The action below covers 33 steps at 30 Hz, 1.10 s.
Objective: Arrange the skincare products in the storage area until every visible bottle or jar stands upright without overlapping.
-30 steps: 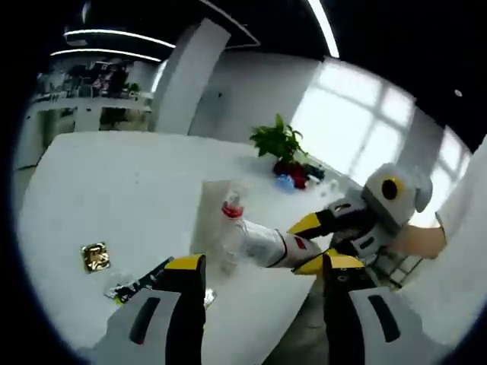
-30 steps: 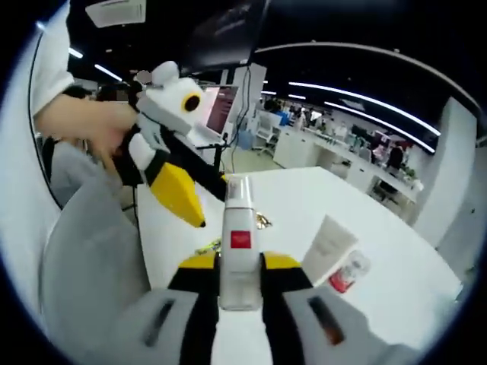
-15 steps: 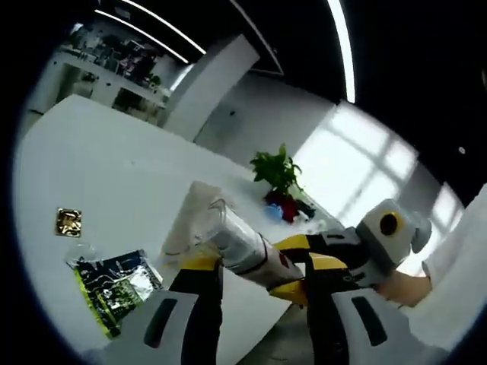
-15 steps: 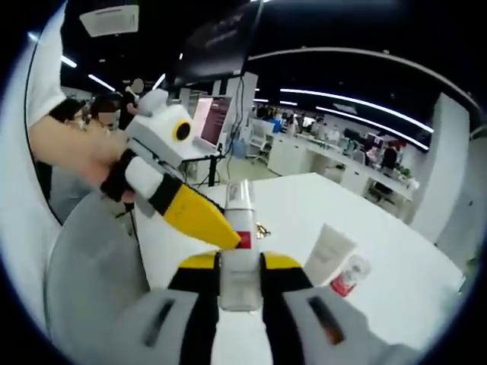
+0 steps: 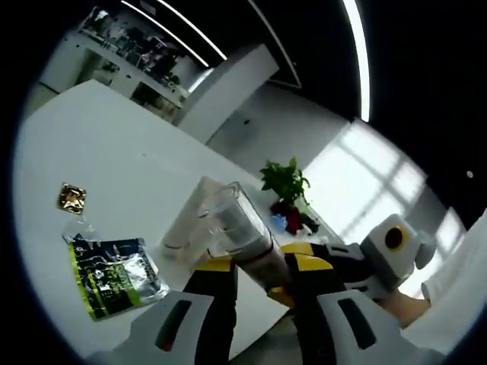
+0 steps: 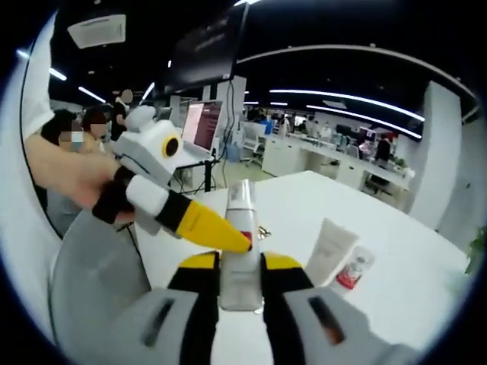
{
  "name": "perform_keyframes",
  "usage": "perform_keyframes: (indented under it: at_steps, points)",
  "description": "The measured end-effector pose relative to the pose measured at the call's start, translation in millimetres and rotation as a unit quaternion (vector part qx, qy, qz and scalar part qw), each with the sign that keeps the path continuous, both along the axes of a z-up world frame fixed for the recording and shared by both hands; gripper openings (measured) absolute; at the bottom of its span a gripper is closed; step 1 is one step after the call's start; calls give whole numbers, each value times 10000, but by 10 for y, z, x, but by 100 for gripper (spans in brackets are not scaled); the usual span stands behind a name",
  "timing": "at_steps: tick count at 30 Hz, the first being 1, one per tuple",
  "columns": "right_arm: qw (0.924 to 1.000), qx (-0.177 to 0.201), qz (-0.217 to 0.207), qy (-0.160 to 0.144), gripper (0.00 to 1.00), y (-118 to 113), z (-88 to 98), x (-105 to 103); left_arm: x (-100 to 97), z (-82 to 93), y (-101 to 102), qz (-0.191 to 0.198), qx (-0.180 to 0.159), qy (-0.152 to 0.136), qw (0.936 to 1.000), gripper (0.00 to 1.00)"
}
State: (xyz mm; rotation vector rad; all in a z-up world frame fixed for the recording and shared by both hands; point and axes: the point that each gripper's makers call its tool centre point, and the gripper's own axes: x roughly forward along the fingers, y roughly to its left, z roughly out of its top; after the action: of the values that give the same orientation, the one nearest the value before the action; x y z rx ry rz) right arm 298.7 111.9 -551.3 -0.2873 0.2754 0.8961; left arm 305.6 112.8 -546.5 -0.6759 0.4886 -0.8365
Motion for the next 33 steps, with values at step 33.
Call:
perform_keyframes:
  at_steps: [33]
  points:
    - [9672, 2202, 340, 1220, 27, -252, 135, -368, -410, -91, 58, -1281, 1053, -491, 9849, 19]
